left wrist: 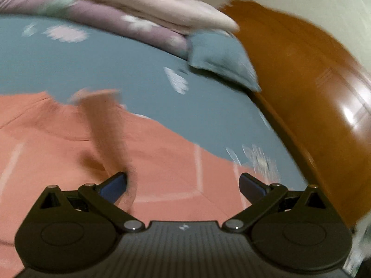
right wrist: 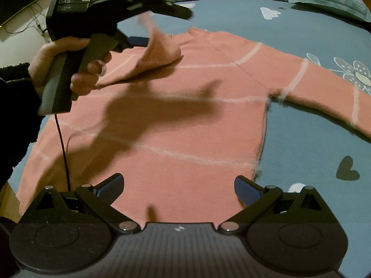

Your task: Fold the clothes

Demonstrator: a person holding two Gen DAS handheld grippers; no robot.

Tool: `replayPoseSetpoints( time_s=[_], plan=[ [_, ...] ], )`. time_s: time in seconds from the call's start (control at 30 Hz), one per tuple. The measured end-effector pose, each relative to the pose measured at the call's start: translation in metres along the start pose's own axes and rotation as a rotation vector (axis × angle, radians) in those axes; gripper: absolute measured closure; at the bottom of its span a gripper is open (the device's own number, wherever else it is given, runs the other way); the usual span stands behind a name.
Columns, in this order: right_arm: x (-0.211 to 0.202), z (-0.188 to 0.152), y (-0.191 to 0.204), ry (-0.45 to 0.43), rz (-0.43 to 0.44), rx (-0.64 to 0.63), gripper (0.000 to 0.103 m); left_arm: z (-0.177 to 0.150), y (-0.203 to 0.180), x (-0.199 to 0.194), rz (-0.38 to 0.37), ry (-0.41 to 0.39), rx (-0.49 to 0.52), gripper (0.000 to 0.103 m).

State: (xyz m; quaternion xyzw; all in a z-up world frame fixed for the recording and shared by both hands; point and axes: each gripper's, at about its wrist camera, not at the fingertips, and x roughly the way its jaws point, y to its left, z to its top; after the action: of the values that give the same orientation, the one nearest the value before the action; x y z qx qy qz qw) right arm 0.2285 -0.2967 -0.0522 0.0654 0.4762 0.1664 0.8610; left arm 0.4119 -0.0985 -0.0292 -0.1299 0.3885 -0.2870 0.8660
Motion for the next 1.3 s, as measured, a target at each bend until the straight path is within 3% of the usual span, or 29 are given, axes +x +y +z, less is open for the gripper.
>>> replayPoseSetpoints(
  time_s=[0.13, 0.33, 0.5, 0.7, 0.9, 1.07, 1.3],
  plan=[
    [-0.002, 0.000, -0.002, -0.002, -0.006, 0.010, 0.000, -0.009, -0.026, 0.014, -0.027, 0.064, 0.120, 0.001],
    [-0.002, -0.001, -0.004, -0.011, -0.002, 0.020, 0.000, -0.010, -0.025, 0.002, -0.027, 0.070, 0.129, 0.001],
    [-0.002, 0.001, -0.008, -0.016, 0.023, 0.015, 0.000, -0.020, -0.004, -0.035, 0.051, 0.042, 0.122, 0.001],
    [0.002, 0.009, -0.012, 0.000, 0.064, -0.007, 0.000, -0.047, 0.047, -0.079, 0.257, 0.024, -0.012, 0.001],
    [0.008, 0.022, -0.006, 0.022, 0.120, -0.033, 0.000, -0.053, 0.097, -0.110, 0.363, -0.068, -0.192, 0.001],
    [0.016, 0.029, 0.008, 0.027, 0.112, -0.052, 0.000, -0.053, 0.135, -0.125, 0.375, -0.133, -0.275, 0.001],
    [0.015, 0.027, 0.025, 0.022, 0.029, -0.037, 0.000, -0.046, 0.193, -0.124, 0.353, -0.212, -0.370, 0.001]
  ],
)
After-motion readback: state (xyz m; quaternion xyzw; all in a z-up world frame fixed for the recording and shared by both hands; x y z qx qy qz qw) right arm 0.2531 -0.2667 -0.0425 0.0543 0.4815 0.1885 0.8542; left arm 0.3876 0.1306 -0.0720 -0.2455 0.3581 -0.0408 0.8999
